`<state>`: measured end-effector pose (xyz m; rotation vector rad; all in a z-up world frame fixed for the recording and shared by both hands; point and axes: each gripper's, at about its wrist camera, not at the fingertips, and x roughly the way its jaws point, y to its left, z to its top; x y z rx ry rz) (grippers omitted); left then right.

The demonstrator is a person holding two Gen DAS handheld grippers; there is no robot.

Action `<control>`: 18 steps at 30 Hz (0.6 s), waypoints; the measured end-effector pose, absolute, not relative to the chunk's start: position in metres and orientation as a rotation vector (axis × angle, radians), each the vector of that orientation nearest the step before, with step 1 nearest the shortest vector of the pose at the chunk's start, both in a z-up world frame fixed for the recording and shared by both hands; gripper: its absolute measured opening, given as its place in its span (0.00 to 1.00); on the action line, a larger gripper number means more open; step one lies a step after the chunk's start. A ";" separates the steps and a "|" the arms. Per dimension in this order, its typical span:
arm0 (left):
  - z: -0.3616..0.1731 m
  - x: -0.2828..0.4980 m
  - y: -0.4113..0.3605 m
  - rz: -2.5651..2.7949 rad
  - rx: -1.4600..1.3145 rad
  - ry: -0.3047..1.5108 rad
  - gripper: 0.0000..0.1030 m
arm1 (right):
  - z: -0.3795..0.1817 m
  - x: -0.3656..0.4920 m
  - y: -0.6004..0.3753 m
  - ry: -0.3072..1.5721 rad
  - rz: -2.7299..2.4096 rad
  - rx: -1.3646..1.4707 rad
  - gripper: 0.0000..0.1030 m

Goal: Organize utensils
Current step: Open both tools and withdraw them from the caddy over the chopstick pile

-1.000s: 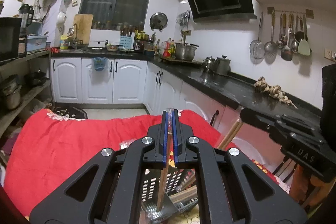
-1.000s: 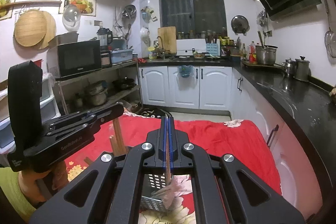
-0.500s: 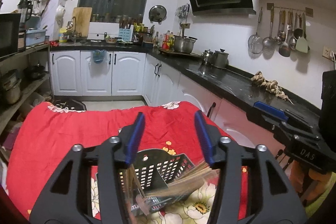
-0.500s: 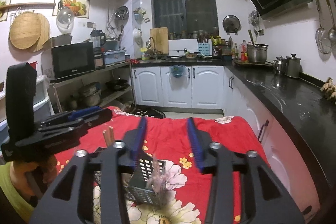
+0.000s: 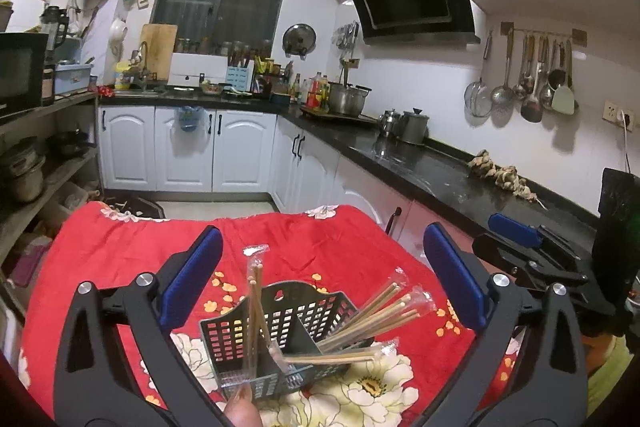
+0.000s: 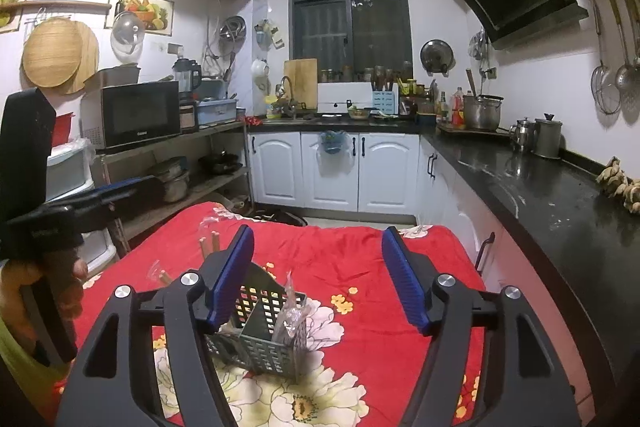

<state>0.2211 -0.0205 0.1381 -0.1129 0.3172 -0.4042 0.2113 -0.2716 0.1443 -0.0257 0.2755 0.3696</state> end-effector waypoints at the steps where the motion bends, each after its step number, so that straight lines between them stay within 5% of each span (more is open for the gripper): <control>1: 0.139 0.218 -0.019 -0.405 -0.113 0.315 0.90 | 0.145 0.210 -0.272 0.274 0.371 -0.025 0.63; 18: 0.128 0.168 -0.016 -0.434 -0.089 0.307 0.90 | 0.145 0.168 -0.265 0.255 0.426 -0.042 0.71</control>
